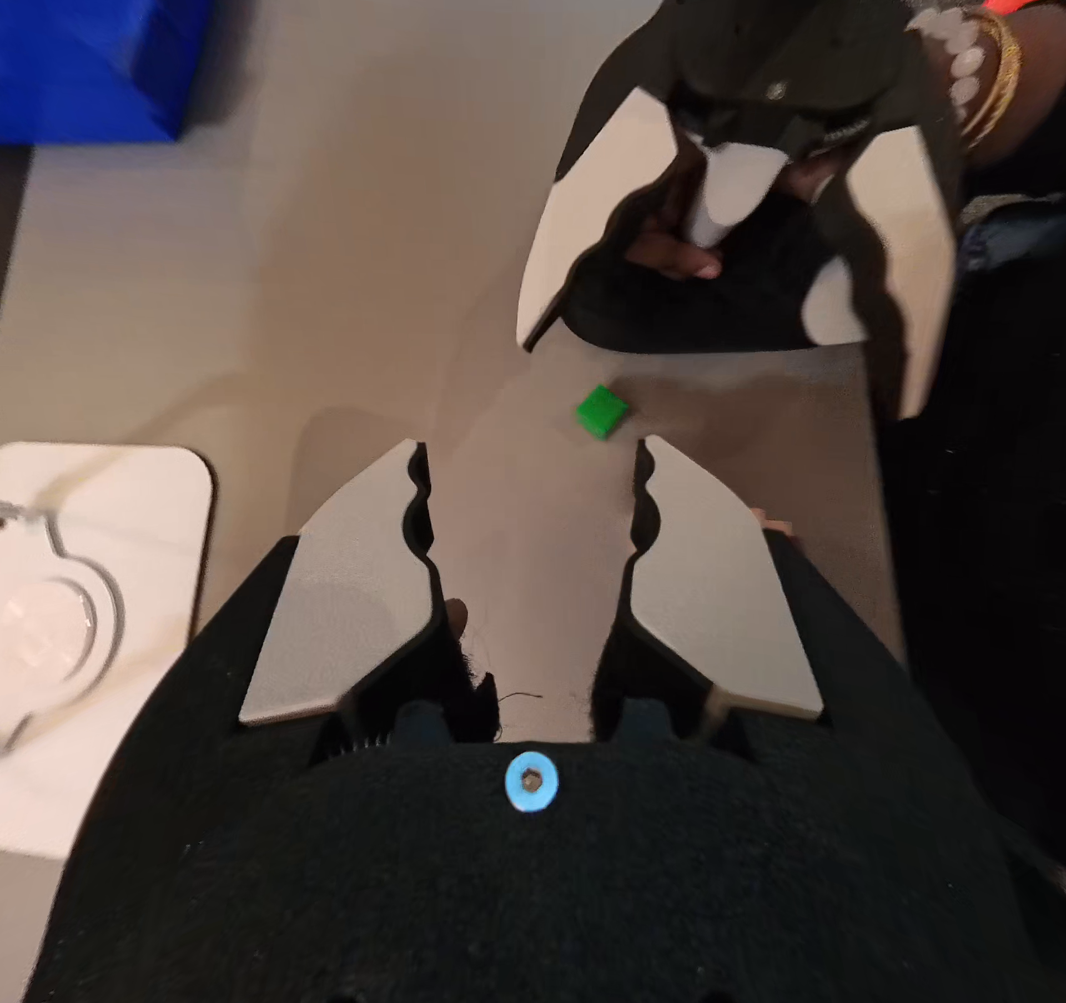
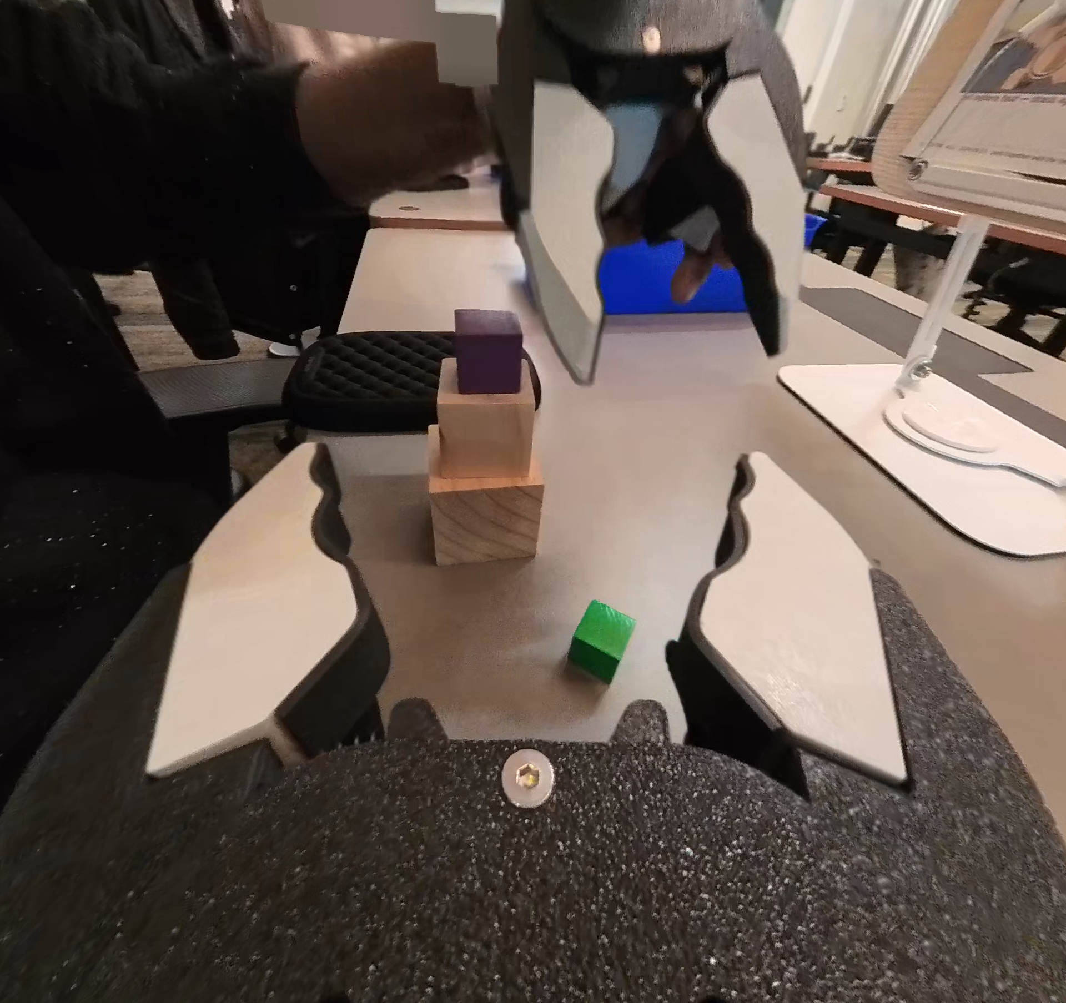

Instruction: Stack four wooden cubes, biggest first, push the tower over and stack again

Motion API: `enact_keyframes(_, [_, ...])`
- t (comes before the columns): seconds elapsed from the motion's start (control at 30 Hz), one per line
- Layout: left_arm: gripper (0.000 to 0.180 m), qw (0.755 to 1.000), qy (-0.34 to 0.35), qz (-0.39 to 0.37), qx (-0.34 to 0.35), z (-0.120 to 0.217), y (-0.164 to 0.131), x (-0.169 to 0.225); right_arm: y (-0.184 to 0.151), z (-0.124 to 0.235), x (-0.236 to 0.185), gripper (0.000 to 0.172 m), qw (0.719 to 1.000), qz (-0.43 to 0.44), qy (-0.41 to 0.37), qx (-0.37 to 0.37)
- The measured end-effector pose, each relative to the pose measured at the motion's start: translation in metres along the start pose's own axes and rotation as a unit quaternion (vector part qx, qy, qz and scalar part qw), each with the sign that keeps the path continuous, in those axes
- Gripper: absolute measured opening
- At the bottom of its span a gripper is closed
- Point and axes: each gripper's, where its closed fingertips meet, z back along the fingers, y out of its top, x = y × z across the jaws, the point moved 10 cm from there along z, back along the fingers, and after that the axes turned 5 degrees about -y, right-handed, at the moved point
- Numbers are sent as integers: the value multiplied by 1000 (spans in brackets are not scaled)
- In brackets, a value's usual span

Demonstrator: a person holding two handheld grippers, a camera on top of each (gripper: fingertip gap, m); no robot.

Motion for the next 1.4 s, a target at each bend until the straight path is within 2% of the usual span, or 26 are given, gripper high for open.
enact_keyframes(0.07, [61,999,-2,-31,22,-15,-12,-10,0,1,0,135,1000,0,-16,4])
enact_keyframes(0.2, [49,986,-113,-106,57,-48,-32,-14,1,3,0,138,1000,2,-25,16])
enact_keyframes(0.33, [45,972,-195,-104,82,-71,-35,-24,0,3,1,138,1000,-1,-22,15])
enact_keyframes(0.6, [41,957,-244,-155,34,-102,-37,-23,0,4,2,135,1000,-7,-20,20])
enact_keyframes(0.73, [21,953,-250,-167,25,-107,-39,-21,0,4,2,135,1000,-7,-20,22])
enact_keyframes(0.77, [21,955,-248,-161,27,-107,-39,-21,1,4,2,134,1000,-7,-19,22])
enact_keyframes(0.9, [21,974,-194,-114,25,-85,-34,-32,1,4,1,132,1000,-7,-19,23])
enact_keyframes(1.03, [21,992,-104,-74,7,-30,-20,-31,1,4,1,132,1000,-6,-19,22])
enact_keyframes(1.23, [21,1000,-7,8,-4,42,-2,5,0,4,1,128,1000,-3,-16,20])
enact_keyframes(1.33, [21,999,36,18,-24,59,2,28,0,3,1,127,1000,-2,-16,18])
enact_keyframes(1.4, [21,998,41,23,-30,62,3,41,0,3,0,127,1000,-1,-16,18])
